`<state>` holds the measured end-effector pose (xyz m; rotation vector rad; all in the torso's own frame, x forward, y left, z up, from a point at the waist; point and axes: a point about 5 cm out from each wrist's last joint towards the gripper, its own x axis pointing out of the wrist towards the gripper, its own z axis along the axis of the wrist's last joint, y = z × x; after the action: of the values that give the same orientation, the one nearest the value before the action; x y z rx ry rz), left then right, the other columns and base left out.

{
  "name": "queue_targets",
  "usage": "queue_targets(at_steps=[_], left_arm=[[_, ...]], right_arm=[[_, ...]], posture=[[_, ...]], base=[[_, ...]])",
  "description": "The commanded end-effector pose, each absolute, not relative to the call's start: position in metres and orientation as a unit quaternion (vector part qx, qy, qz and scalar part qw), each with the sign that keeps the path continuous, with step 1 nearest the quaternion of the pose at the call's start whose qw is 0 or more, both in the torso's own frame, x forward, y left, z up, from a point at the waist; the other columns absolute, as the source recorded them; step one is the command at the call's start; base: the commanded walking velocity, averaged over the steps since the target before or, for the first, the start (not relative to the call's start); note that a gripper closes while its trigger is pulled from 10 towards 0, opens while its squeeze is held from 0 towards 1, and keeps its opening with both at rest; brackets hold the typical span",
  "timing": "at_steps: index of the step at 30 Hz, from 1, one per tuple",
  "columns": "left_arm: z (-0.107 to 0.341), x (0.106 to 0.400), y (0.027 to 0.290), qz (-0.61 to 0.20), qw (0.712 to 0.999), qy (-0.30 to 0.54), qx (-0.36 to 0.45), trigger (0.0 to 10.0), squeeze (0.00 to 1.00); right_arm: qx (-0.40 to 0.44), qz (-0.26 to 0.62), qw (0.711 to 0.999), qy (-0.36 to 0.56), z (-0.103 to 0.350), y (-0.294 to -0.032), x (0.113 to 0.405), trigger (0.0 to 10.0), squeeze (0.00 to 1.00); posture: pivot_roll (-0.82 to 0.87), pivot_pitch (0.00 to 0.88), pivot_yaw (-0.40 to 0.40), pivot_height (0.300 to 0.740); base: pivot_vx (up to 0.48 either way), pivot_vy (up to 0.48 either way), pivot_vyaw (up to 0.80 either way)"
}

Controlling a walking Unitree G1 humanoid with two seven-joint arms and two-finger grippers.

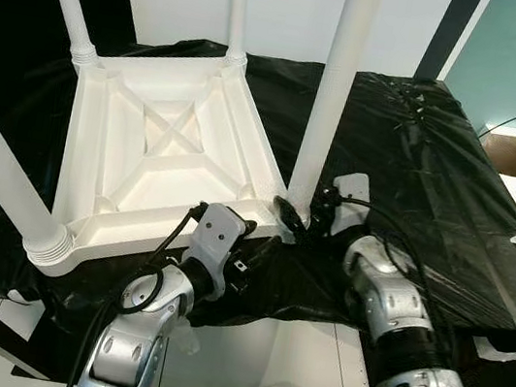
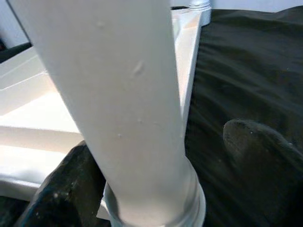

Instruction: Building children table

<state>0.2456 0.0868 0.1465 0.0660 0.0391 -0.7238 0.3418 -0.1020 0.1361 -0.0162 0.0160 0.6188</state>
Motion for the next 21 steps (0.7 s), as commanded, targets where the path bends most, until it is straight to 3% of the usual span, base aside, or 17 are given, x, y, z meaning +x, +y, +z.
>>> queue_targets(at_steps=[1,6,9,11,13,21], left_arm=[[0.146,0.249,0.089,-0.322,0.946,0.024,0.030,10.0,0.00],[0.146,0.250,0.090,-0.323,0.946,0.023,0.031,10.0,0.00],[0.147,0.250,0.089,-0.323,0.946,0.022,0.033,10.0,0.00],[0.147,0.250,0.089,-0.323,0.946,0.022,0.034,10.0,0.00],[0.148,0.250,0.090,-0.321,0.946,0.021,0.034,10.0,0.00],[0.146,0.248,0.091,-0.317,0.948,0.022,0.035,10.0,0.00]], right_arm=[[-0.028,0.339,0.940,0.003,0.143,-0.105,0.351,10.0,0.00],[-0.049,0.373,0.927,0.006,0.149,-0.105,0.358,10.0,0.00],[-0.085,0.424,0.901,0.020,0.151,-0.097,0.363,10.0,0.00],[-0.094,0.435,0.895,0.024,0.150,-0.095,0.364,9.5,0.00],[-0.108,0.449,0.886,0.037,0.146,-0.094,0.364,0.0,0.00],[-0.113,0.460,0.879,0.057,0.135,-0.098,0.362,0.0,0.00]], posture=[[0.06,0.000,-0.032,0.740],[0.07,0.000,-0.030,0.740],[0.07,0.000,-0.033,0.740],[0.07,0.000,-0.033,0.740],[0.09,0.000,-0.040,0.740],[0.09,0.000,-0.043,0.740]], base=[[0.000,0.000,0.00],[0.000,0.000,0.00],[0.000,0.000,0.00],[0.000,0.000,0.00],[0.000,0.000,0.00],[0.000,0.000,0.00]])
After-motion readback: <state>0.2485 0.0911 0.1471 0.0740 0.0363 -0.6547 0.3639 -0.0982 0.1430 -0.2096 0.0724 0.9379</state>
